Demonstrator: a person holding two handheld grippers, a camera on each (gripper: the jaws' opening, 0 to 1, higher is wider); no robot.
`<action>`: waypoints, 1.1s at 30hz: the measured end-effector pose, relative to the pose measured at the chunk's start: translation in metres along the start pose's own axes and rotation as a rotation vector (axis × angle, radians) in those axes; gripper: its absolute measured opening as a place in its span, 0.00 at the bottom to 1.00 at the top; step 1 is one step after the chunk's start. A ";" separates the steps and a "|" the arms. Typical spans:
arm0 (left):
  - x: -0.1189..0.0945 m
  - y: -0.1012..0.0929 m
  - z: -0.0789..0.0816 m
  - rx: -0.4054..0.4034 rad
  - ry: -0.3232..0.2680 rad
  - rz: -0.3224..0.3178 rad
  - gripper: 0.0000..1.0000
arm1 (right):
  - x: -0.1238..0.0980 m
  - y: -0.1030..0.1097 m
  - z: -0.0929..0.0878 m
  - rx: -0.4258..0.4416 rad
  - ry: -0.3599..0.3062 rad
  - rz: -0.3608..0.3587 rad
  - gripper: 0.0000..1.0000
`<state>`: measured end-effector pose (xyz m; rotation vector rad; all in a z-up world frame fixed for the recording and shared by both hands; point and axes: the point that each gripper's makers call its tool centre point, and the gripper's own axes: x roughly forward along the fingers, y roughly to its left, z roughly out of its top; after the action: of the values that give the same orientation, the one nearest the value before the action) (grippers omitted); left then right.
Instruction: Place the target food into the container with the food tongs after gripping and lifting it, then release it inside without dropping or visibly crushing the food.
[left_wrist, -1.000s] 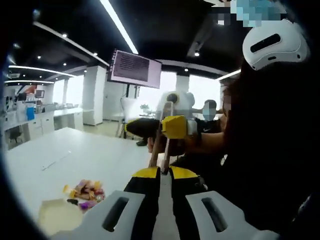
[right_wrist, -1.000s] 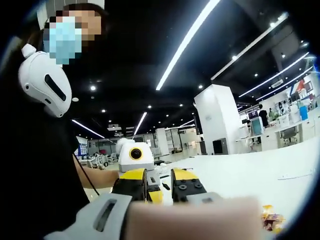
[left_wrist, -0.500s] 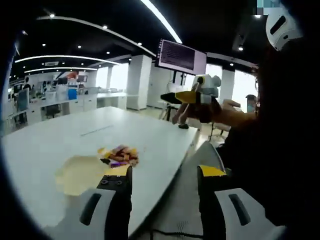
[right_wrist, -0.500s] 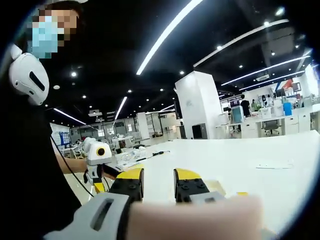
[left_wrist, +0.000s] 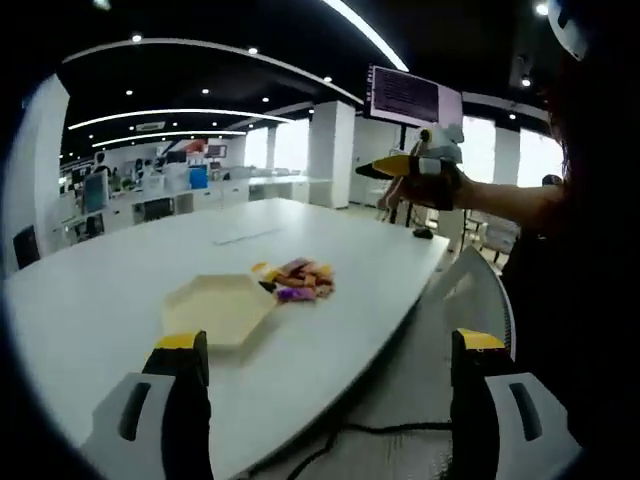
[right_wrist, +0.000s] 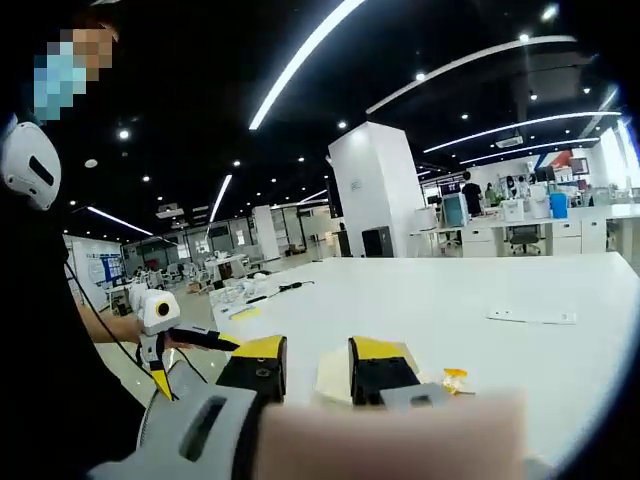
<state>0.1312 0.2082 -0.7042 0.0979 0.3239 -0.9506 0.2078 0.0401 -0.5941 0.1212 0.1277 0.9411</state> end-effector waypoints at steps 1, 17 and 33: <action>0.001 0.000 -0.003 -0.007 0.011 -0.001 0.99 | -0.001 -0.002 0.000 0.001 0.002 -0.003 0.24; 0.034 0.028 -0.029 0.047 0.010 0.178 1.00 | -0.013 -0.034 -0.008 0.003 0.049 -0.065 0.25; 0.036 0.035 -0.044 0.008 0.079 0.214 1.00 | 0.005 -0.061 -0.018 -0.005 0.091 -0.104 0.25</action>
<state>0.1690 0.2108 -0.7593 0.1742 0.3748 -0.7374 0.2561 0.0093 -0.6220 0.0661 0.2140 0.8430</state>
